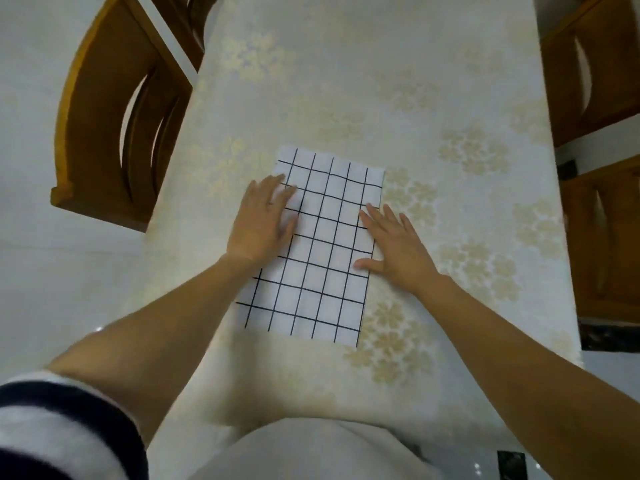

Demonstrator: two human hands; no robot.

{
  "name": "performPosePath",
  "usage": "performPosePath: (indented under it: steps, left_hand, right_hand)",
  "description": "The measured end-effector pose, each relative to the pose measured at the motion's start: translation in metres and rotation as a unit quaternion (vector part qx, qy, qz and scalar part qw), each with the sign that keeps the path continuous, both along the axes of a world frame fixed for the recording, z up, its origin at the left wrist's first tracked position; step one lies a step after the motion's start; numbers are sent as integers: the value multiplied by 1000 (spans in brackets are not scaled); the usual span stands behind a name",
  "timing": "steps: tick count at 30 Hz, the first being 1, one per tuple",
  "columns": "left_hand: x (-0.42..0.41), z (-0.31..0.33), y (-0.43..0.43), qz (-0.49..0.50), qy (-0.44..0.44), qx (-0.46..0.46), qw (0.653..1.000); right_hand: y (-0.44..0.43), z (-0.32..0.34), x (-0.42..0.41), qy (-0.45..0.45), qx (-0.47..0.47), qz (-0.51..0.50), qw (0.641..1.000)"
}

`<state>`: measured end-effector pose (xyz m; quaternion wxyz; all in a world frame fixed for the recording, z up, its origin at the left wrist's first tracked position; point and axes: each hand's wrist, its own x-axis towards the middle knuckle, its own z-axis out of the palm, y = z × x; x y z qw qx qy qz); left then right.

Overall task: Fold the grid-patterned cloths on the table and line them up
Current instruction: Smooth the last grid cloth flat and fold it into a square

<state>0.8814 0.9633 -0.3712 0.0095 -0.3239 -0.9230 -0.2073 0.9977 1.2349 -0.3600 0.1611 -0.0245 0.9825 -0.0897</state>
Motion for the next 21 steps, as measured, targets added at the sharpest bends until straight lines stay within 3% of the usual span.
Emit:
performPosePath:
  steps: [4, 9, 21]
  left_hand:
    - [91, -14, 51, -198, -11, -23, 980]
    - [145, -32, 63, -137, -76, -105, 982]
    - [149, -16, 75, -151, -121, -272, 943]
  right_hand:
    - [-8, -9, 20, -17, -8, 2, 1000]
    - [6, -15, 17, -20, 6, -13, 1000]
    - [47, -12, -79, -102, 50, -91, 989]
